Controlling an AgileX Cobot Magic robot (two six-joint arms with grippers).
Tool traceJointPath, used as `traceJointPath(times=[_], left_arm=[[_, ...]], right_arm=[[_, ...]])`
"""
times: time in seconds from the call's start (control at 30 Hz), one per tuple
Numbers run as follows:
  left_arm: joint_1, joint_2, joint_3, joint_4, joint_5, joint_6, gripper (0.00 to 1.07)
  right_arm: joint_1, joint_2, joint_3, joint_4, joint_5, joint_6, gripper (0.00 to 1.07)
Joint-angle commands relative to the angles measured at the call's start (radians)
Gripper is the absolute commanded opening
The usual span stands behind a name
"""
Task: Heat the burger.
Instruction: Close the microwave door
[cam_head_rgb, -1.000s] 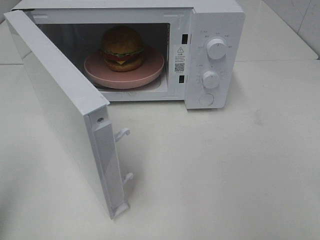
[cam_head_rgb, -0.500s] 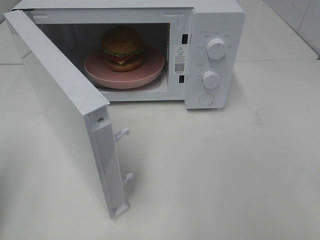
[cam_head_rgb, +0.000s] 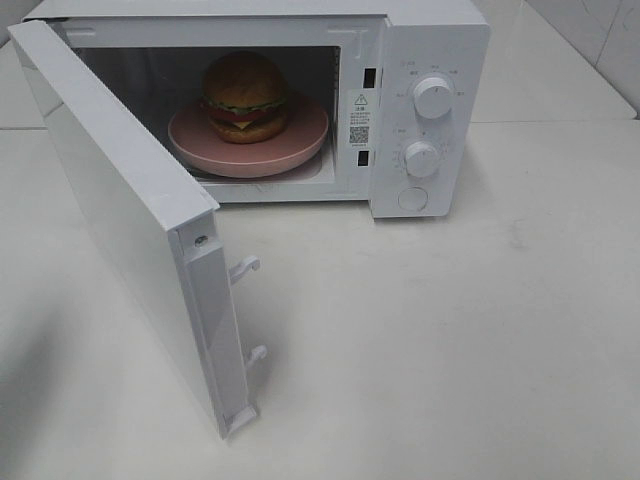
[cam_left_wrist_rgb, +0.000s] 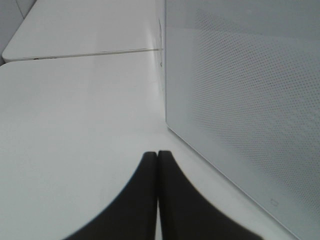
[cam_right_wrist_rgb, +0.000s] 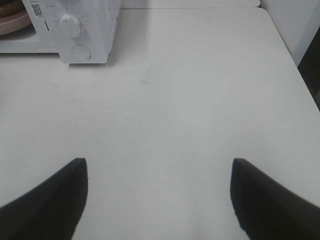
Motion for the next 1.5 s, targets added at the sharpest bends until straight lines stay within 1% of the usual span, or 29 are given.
traceJointPath(times=[0.03,0.07,0.1,0.13,0.17,0.2,0.23,0.27,0.3,0.33,0.37,0.4,0.43,0.47,0.5,0.53,0.57,0.6,0.63,0.67,0.7,0.73,0.8,1.1,1.17,1.27,1.3,1.43,1.5], left_arm=[[-0.059,0.060,0.001,0.022,-0.103,-0.062,0.00],[-0.059,0.060,0.001,0.022,-0.103,-0.062,0.00],[-0.089,0.099,0.001,0.070,-0.163,-0.115,0.00],[-0.089,0.099,0.001,0.070,-0.163,-0.115,0.00],[-0.101,0.115,0.001,0.097,-0.194,-0.148,0.00],[-0.125,0.152,0.001,0.170,-0.243,-0.213,0.00],[-0.125,0.152,0.001,0.170,-0.243,-0.213,0.00],[-0.143,0.194,0.001,0.256,-0.289,-0.284,0.00],[-0.143,0.194,0.001,0.256,-0.289,-0.284,0.00],[-0.151,0.240,0.001,0.339,-0.339,-0.369,0.00],[-0.151,0.257,0.001,0.374,-0.364,-0.411,0.00],[-0.151,0.257,0.001,0.374,-0.364,-0.411,0.00],[-0.151,0.302,0.001,0.455,-0.417,-0.488,0.00],[-0.151,0.321,0.000,0.482,-0.436,-0.513,0.00],[-0.151,0.321,0.000,0.482,-0.436,-0.513,0.00],[-0.151,0.365,-0.011,0.540,-0.453,-0.562,0.00],[-0.151,0.365,-0.011,0.540,-0.453,-0.562,0.00],[-0.151,0.406,-0.033,0.592,-0.453,-0.605,0.00],[-0.151,0.426,-0.048,0.615,-0.454,-0.624,0.00],[-0.151,0.426,-0.048,0.615,-0.454,-0.624,0.00],[-0.151,0.457,-0.076,0.656,-0.455,-0.657,0.00],[-0.151,0.457,-0.076,0.656,-0.455,-0.657,0.00],[-0.151,0.500,-0.120,0.694,-0.454,-0.688,0.00],[-0.164,0.589,-0.204,0.718,-0.454,-0.692,0.00],[-0.209,0.624,-0.251,0.718,-0.454,-0.689,0.00],[-0.221,0.637,-0.265,0.715,-0.454,-0.689,0.00],[-0.240,0.661,-0.293,0.703,-0.454,-0.689,0.00],[-0.267,0.698,-0.328,0.673,-0.454,-0.689,0.00],[-0.286,0.726,-0.366,0.661,-0.452,-0.688,0.00]], right_arm=[[-0.004,-0.025,0.003,-0.002,-0.009,-0.010,0.75],[-0.004,-0.025,0.003,-0.002,-0.009,-0.010,0.75],[-0.004,-0.025,0.003,-0.002,-0.009,-0.010,0.75],[-0.004,-0.025,0.003,-0.002,-0.009,-0.010,0.75],[-0.004,-0.025,0.003,-0.002,-0.009,-0.010,0.75],[-0.004,-0.025,0.003,-0.002,-0.009,-0.010,0.75],[-0.004,-0.025,0.003,-0.002,-0.009,-0.010,0.75],[-0.004,-0.025,0.003,-0.002,-0.009,-0.010,0.75],[-0.004,-0.025,0.003,-0.002,-0.009,-0.010,0.75],[-0.004,-0.025,0.003,-0.002,-0.009,-0.010,0.75],[-0.004,-0.025,0.003,-0.002,-0.009,-0.010,0.75],[-0.004,-0.025,0.003,-0.002,-0.009,-0.010,0.75],[-0.004,-0.025,0.003,-0.002,-0.009,-0.010,0.75],[-0.004,-0.025,0.003,-0.002,-0.009,-0.010,0.75],[-0.004,-0.025,0.003,-0.002,-0.009,-0.010,0.75],[-0.004,-0.025,0.003,-0.002,-0.009,-0.010,0.75],[-0.004,-0.025,0.003,-0.002,-0.009,-0.010,0.75],[-0.004,-0.025,0.003,-0.002,-0.009,-0.010,0.75],[-0.004,-0.025,0.003,-0.002,-0.009,-0.010,0.75],[-0.004,-0.025,0.003,-0.002,-0.009,-0.010,0.75],[-0.004,-0.025,0.003,-0.002,-0.009,-0.010,0.75],[-0.004,-0.025,0.003,-0.002,-0.009,-0.010,0.75],[-0.004,-0.025,0.003,-0.002,-0.009,-0.010,0.75],[-0.004,-0.025,0.003,-0.002,-0.009,-0.010,0.75],[-0.004,-0.025,0.003,-0.002,-0.009,-0.010,0.75],[-0.004,-0.025,0.003,-0.002,-0.009,-0.010,0.75],[-0.004,-0.025,0.003,-0.002,-0.009,-0.010,0.75],[-0.004,-0.025,0.003,-0.002,-0.009,-0.010,0.75],[-0.004,-0.025,0.003,-0.002,-0.009,-0.010,0.75]])
